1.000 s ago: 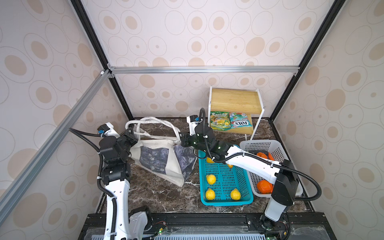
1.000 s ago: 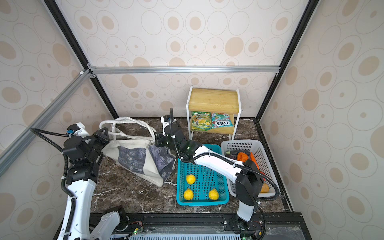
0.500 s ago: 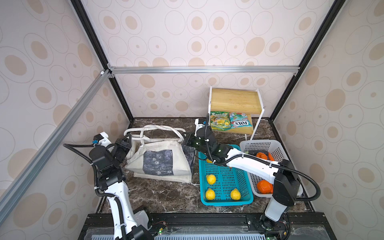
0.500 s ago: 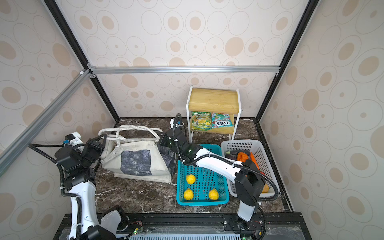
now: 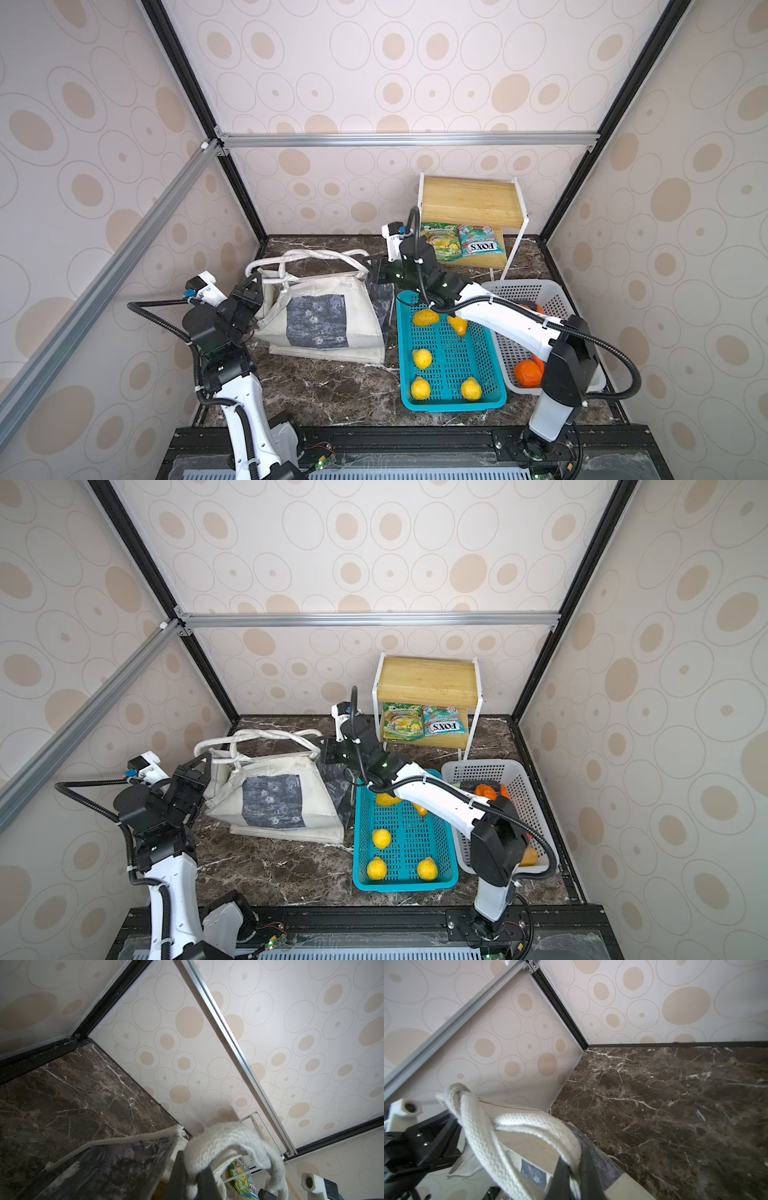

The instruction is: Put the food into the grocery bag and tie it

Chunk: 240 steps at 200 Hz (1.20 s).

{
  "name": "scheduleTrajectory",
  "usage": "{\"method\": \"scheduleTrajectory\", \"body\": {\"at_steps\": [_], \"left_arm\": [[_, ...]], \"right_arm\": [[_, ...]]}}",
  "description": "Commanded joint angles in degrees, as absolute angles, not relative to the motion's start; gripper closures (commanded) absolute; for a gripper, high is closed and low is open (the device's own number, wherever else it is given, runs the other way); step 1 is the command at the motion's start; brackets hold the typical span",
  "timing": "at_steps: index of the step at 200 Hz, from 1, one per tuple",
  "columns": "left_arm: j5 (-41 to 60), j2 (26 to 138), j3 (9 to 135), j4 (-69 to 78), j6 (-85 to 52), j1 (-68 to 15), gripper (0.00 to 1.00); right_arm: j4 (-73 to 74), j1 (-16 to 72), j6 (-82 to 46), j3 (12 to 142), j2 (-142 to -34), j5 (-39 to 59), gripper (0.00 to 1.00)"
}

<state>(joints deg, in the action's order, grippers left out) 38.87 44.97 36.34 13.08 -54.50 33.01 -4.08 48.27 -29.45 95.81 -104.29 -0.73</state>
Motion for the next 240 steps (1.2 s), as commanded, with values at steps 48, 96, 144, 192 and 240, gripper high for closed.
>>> {"method": "scheduleTrajectory", "body": {"at_steps": [48,96,144,192,240], "left_arm": [[20.58,45.23,44.05,10.42,-48.73,33.48,1.0],[23.26,44.1,36.97,15.29,-60.9,39.29,1.0],[26.63,44.43,30.02,21.9,-67.78,44.94,1.0],[30.1,46.85,24.29,27.86,-72.4,47.68,1.0],[30.5,46.29,23.73,28.14,-73.0,50.71,1.0]], "right_arm": [[-40.42,46.38,-24.52,130.74,-122.99,-27.88,1.0],[-25.53,41.53,-44.24,110.28,-114.49,-21.98,1.0],[-1.72,35.81,-52.64,83.69,-102.83,-13.24,1.0],[3.3,30.34,-56.99,74.2,-99.63,-8.09,1.0],[-0.77,29.04,-48.69,78.01,-96.28,-9.87,1.0]]}}
